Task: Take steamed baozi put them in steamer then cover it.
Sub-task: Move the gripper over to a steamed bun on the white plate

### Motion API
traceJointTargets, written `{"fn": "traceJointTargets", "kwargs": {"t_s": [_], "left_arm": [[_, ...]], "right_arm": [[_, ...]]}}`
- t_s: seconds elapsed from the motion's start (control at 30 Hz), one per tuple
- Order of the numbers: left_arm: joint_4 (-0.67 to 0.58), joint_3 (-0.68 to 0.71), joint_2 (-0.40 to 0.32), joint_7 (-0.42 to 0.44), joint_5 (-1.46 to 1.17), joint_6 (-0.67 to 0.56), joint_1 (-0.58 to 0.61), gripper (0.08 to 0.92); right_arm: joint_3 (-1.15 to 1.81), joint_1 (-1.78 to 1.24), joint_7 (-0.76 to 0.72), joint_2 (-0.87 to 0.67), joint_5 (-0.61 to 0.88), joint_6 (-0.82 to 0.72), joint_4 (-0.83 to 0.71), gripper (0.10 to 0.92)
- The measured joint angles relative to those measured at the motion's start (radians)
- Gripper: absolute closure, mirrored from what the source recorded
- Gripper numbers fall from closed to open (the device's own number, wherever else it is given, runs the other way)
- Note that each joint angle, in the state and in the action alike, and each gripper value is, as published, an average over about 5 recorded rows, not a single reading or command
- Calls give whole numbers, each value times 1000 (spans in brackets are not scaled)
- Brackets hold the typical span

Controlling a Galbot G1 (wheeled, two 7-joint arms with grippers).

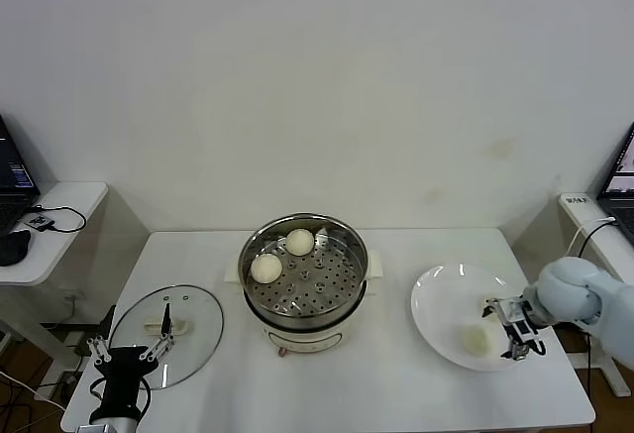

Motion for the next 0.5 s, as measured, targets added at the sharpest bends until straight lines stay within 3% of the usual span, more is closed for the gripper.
{"fn": "traceJointTargets", "kwargs": {"t_s": [0.2, 0.5], "left_arm": [[0, -2, -4, 0, 1, 0, 0, 177], [3, -3, -8, -1, 2, 0, 0, 177]], "right_arm": [[19, -30, 13, 31, -18, 0, -38, 235], [30, -43, 16, 68, -22, -5, -76, 359]]}}
